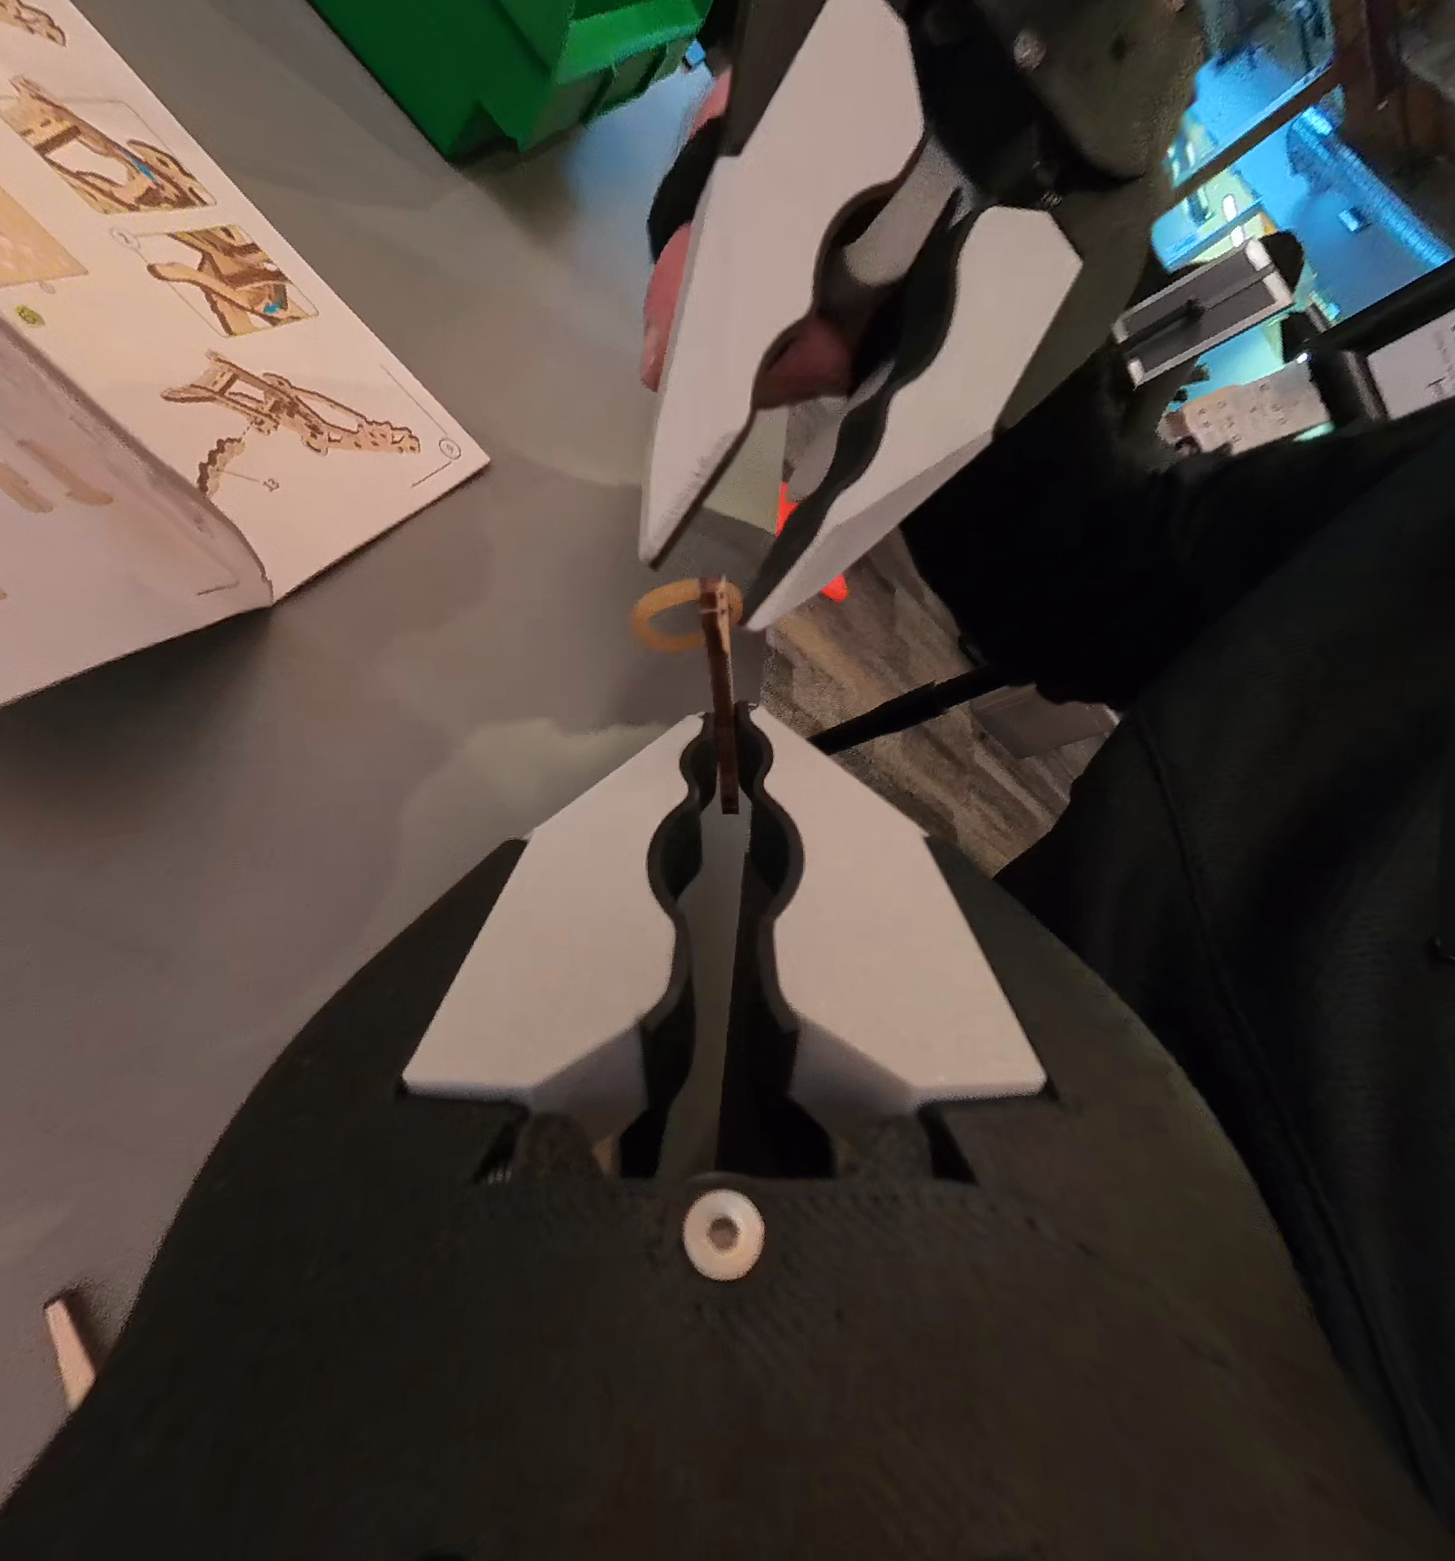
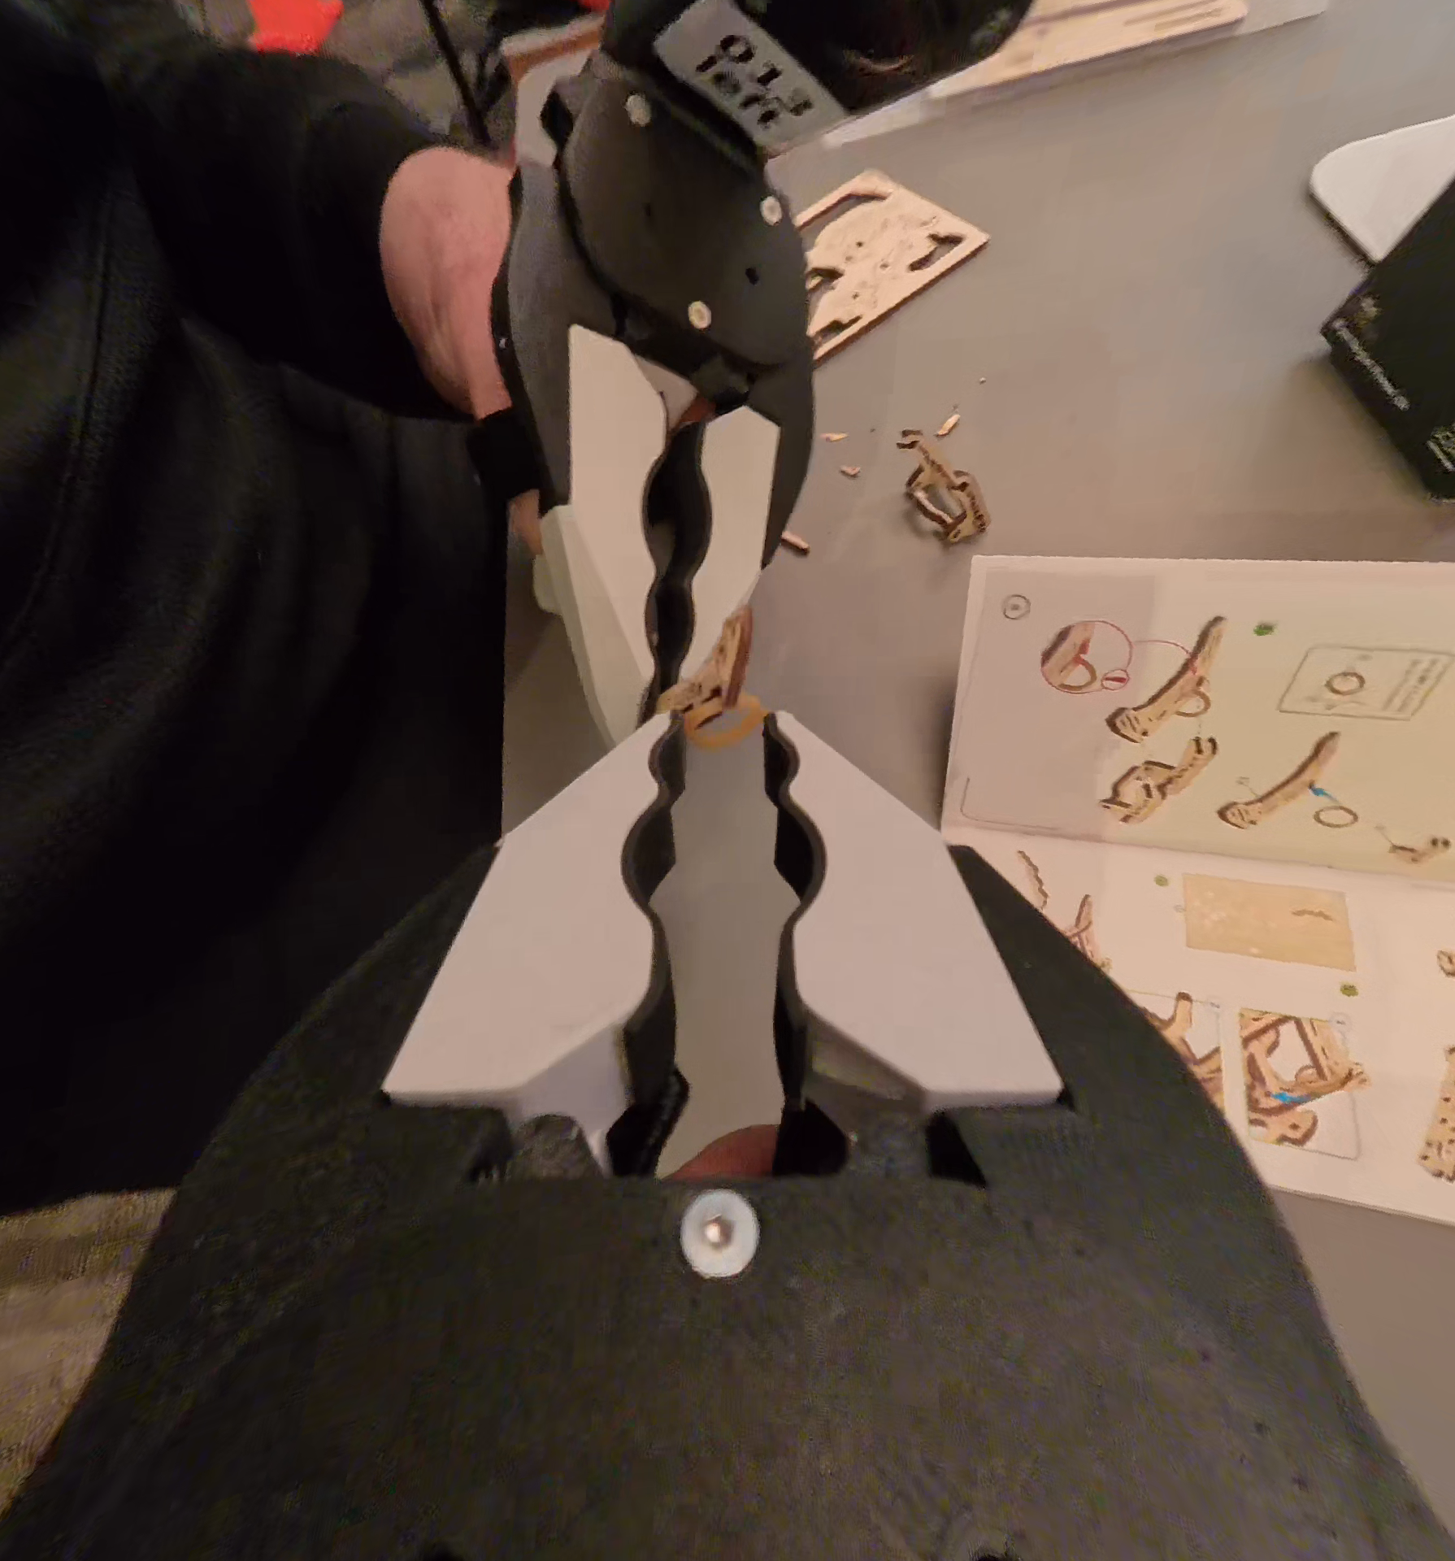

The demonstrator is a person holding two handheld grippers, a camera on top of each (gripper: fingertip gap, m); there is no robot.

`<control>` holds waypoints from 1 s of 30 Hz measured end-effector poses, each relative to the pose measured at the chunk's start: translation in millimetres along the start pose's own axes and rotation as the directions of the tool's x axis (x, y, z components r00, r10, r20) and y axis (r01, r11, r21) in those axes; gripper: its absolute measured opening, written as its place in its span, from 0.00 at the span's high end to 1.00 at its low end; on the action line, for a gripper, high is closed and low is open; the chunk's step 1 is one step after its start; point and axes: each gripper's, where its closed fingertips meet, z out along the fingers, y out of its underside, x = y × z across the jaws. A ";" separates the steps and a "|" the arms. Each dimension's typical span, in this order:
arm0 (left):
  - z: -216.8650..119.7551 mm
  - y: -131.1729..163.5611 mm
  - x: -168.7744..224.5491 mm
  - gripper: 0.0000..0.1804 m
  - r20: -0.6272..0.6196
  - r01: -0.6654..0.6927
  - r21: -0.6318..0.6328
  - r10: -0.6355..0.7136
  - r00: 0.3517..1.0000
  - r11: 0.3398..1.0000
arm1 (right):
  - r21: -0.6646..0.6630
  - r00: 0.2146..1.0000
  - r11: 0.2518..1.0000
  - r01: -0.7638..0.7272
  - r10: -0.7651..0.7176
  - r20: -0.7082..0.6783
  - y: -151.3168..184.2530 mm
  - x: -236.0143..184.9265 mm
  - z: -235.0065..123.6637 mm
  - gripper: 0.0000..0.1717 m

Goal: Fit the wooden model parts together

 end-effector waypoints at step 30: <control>-1.5 -17.7 4.9 0.99 -0.046 0.043 0.127 -0.037 0.998 0.991 | 0.334 0.970 0.927 -0.169 0.216 -0.109 -22.9 -3.6 -3.1 0.86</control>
